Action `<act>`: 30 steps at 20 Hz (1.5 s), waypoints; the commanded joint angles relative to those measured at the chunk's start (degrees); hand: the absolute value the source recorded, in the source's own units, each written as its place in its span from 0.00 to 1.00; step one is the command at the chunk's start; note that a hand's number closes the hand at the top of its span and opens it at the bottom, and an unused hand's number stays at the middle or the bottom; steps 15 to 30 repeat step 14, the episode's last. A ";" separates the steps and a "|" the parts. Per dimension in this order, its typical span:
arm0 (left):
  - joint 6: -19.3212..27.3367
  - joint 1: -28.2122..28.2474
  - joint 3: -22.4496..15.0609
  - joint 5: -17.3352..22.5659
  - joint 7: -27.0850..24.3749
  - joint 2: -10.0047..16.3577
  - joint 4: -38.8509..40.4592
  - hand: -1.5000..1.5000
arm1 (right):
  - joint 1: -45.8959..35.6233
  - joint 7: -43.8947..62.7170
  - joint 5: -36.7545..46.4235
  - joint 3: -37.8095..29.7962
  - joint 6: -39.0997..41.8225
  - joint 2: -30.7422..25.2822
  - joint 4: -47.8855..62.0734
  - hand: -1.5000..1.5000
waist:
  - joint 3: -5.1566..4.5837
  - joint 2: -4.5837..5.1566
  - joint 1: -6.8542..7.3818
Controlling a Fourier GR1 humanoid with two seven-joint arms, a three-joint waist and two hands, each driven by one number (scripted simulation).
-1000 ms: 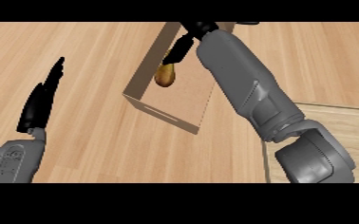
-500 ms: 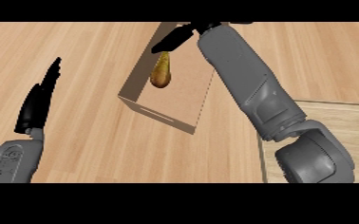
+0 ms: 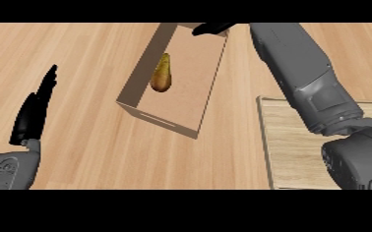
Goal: Pick the pear from the tray and place it in the cardboard box
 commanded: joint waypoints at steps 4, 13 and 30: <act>-1.09 -0.16 0.48 0.76 2.46 0.62 -2.43 0.50 | 3.09 -1.64 -0.39 -1.13 6.06 -9.69 1.11 0.00 | 0.10 -0.08 -0.27; -1.56 0.80 -0.15 0.78 0.21 -0.17 -2.02 0.50 | 8.75 -7.95 2.77 1.53 17.94 -20.34 1.73 0.00 | 0.17 0.65 0.48; -1.08 -0.90 0.51 0.46 0.44 0.40 -0.69 0.50 | 8.64 -8.79 2.99 1.65 18.57 -21.64 1.36 0.00 | 0.18 0.95 0.33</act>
